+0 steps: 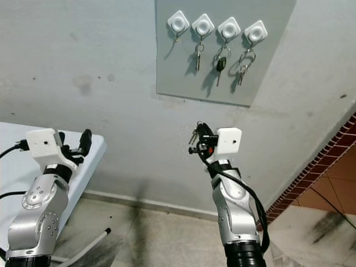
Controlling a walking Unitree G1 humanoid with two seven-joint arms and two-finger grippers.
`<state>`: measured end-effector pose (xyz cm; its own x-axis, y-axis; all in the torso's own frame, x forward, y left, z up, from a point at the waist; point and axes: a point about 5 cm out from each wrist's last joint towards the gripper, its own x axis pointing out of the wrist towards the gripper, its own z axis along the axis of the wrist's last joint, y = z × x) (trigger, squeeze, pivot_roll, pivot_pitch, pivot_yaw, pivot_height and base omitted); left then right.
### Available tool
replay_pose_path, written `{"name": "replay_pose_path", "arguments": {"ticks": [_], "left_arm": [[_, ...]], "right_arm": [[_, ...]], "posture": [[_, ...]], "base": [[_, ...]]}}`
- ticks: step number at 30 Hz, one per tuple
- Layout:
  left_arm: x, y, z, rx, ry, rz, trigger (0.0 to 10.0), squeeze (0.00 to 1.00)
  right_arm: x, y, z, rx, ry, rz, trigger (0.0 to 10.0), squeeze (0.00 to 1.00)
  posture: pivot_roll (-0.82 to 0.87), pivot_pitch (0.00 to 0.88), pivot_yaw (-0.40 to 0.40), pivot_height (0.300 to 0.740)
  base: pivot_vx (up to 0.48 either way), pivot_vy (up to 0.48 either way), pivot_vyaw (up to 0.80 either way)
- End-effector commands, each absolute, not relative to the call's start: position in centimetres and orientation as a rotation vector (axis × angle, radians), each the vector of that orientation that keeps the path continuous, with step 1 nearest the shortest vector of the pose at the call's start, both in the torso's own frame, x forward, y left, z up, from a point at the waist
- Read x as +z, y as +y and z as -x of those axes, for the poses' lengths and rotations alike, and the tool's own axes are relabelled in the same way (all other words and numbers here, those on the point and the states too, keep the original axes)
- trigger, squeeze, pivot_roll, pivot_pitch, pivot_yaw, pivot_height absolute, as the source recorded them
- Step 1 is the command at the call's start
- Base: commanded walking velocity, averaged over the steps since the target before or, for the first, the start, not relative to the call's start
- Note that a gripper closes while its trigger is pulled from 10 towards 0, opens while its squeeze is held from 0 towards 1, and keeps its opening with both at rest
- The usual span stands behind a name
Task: Hang keys on a hook
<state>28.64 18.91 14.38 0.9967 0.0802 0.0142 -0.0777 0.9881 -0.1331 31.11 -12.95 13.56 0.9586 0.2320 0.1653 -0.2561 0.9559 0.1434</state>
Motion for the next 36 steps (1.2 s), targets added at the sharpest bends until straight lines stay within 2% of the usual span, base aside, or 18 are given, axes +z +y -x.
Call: {"name": "replay_pose_path", "arguments": {"ticks": [1,36], "left_arm": [[14.71,18.82,-28.43,0.072,-0.032,0.129,10.0,0.00],[14.82,18.84,-28.56,0.089,-0.042,0.143,10.0,0.00]], "right_arm": [[14.01,-13.02,-31.04,0.252,-0.161,-0.165,10.0,0.00],[14.21,-13.02,-31.23,0.266,-0.160,-0.163,10.0,0.00]], "posture": [[-0.05,0.000,-0.032,0.740],[-0.05,0.000,-0.045,0.740]], "base": [[0.259,0.000,0.00],[0.216,0.000,0.00]]}}
